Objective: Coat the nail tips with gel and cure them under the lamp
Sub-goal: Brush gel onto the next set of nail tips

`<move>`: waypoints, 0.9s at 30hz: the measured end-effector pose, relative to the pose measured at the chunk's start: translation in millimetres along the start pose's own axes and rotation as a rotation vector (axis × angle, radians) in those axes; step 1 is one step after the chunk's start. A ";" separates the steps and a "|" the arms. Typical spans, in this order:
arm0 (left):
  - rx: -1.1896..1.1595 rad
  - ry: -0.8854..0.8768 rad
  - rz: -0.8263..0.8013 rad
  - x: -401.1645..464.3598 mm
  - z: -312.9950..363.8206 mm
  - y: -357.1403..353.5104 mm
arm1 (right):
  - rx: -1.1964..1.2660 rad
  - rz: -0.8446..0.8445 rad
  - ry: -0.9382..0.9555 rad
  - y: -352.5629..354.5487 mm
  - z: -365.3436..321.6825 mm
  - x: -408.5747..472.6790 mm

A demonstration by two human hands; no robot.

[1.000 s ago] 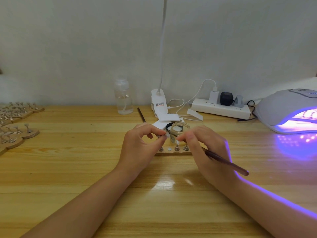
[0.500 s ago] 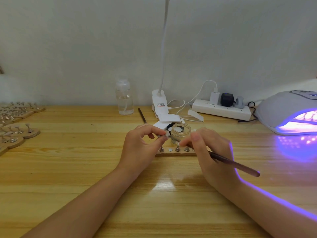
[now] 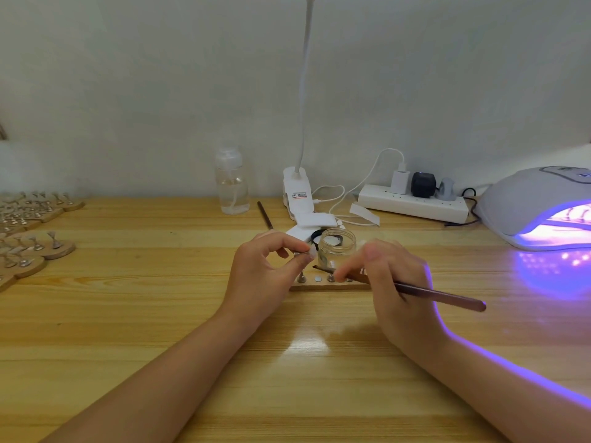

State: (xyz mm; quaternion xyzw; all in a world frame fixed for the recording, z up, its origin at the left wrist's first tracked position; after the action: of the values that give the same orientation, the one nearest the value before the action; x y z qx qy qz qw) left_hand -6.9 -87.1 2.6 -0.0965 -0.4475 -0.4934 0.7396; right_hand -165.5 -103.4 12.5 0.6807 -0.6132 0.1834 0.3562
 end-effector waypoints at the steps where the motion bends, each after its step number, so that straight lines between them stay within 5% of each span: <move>1: 0.001 0.001 -0.001 0.0 -0.2 0.0 | 0.004 0.010 0.009 0.5 -0.5 -0.1; 27: 0.004 0.018 -0.004 0.0 0.8 -0.7 | 0.035 -0.035 -0.020 -0.5 3.7 0.9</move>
State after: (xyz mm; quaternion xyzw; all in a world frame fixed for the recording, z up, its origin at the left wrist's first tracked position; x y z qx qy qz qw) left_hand -7.9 -87.0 2.9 -0.0900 -0.4420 -0.4948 0.7428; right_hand -165.6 -106.7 10.4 0.6991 -0.6016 0.1811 0.3415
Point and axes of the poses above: each hand's wrist, its own x-axis towards the middle knuckle, its own y-axis out of the back of the hand, z = x × y, the point moved 5 cm from there along x, towards the middle knuckle, and after that the axes turned 15 degrees about -y, right-handed, at the moved point
